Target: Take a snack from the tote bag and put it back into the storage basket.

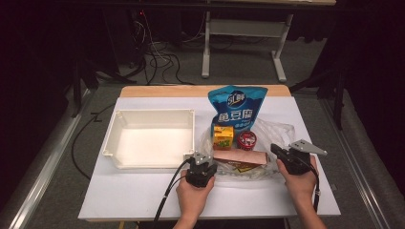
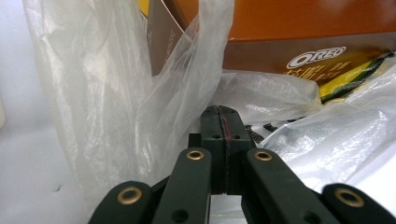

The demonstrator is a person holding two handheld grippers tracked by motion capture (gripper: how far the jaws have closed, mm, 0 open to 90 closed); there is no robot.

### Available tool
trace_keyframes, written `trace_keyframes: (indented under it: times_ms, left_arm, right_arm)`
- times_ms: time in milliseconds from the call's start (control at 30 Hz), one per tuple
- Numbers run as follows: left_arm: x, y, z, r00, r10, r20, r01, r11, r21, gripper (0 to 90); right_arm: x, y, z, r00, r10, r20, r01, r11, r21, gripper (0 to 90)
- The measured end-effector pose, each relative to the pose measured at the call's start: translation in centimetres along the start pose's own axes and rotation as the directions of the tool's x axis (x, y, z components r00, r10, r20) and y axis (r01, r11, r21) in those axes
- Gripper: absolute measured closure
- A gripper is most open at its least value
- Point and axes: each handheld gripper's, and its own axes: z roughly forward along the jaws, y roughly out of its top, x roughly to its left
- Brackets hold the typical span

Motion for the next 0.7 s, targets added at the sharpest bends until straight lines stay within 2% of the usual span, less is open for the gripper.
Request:
trace_keyframes:
  times_ms: [67,133,167,200,233,300,400,500,567,633,700]
  left_arm:
    - [-0.1,0.0,0.0,0.9999,0.010,-0.008,-0.010,1.0000,0.001,90.0]
    - [-0.2,0.0,0.0,0.9999,0.012,-0.012,-0.012,0.9999,0.000,90.0]
    - [-0.2,0.0,0.0,0.9999,0.008,-0.009,-0.008,1.0000,0.000,90.0]
    - [-0.1,0.0,0.0,1.0000,0.007,-0.007,-0.007,1.0000,0.000,90.0]
    - [-0.1,0.0,0.0,1.0000,0.006,-0.005,-0.006,1.0000,0.000,90.0]
    - [-0.1,0.0,0.0,1.0000,0.007,-0.004,-0.007,1.0000,0.000,90.0]
    - [0.0,0.0,0.1,1.0000,0.000,0.007,0.000,1.0000,0.002,89.8]
    - [0.1,0.0,0.0,0.9998,-0.008,0.016,0.008,1.0000,0.002,89.3]
    - [0.0,0.0,0.0,0.9999,0.003,0.012,-0.003,1.0000,0.002,88.8]
    - [-0.1,-0.1,0.0,0.9999,0.008,0.010,-0.008,1.0000,0.002,87.7]
    - [-0.2,-0.1,-0.1,0.9999,0.013,0.011,-0.013,0.9999,0.002,86.7]
  right_arm:
    - [-0.4,-0.1,1.0,0.9995,0.013,-0.027,-0.013,1.000,0.021,90.0]
    - [-0.6,-0.5,2.1,0.9963,0.021,-0.083,-0.015,0.997,0.074,90.0]
    - [-0.5,-0.8,2.3,0.9957,0.025,-0.090,-0.017,0.996,0.091,90.0]
    - [-0.7,-1.1,2.1,0.9937,0.028,-0.109,-0.020,0.997,0.076,90.0]
    - [-0.7,-1.3,1.9,0.9911,0.045,-0.126,-0.034,0.996,0.084,90.0]
    - [-0.5,-1.6,1.2,0.9895,0.025,-0.142,-0.012,0.996,0.091,90.0]
    - [0.4,-1.9,0.2,0.9827,-0.018,-0.185,0.040,0.992,0.119,90.0]
    - [1.4,-2.3,-0.8,0.9743,-0.063,-0.216,0.092,0.988,0.126,90.0]
    - [1.5,-2.5,-1.3,0.9756,-0.090,-0.200,0.116,0.986,0.121,81.9]
    - [1.1,-2.9,-2.0,0.9810,-0.044,-0.189,0.068,0.990,0.122,82.0]
    - [1.0,-3.5,-2.3,0.9861,-0.043,-0.161,0.069,0.985,0.155,82.8]
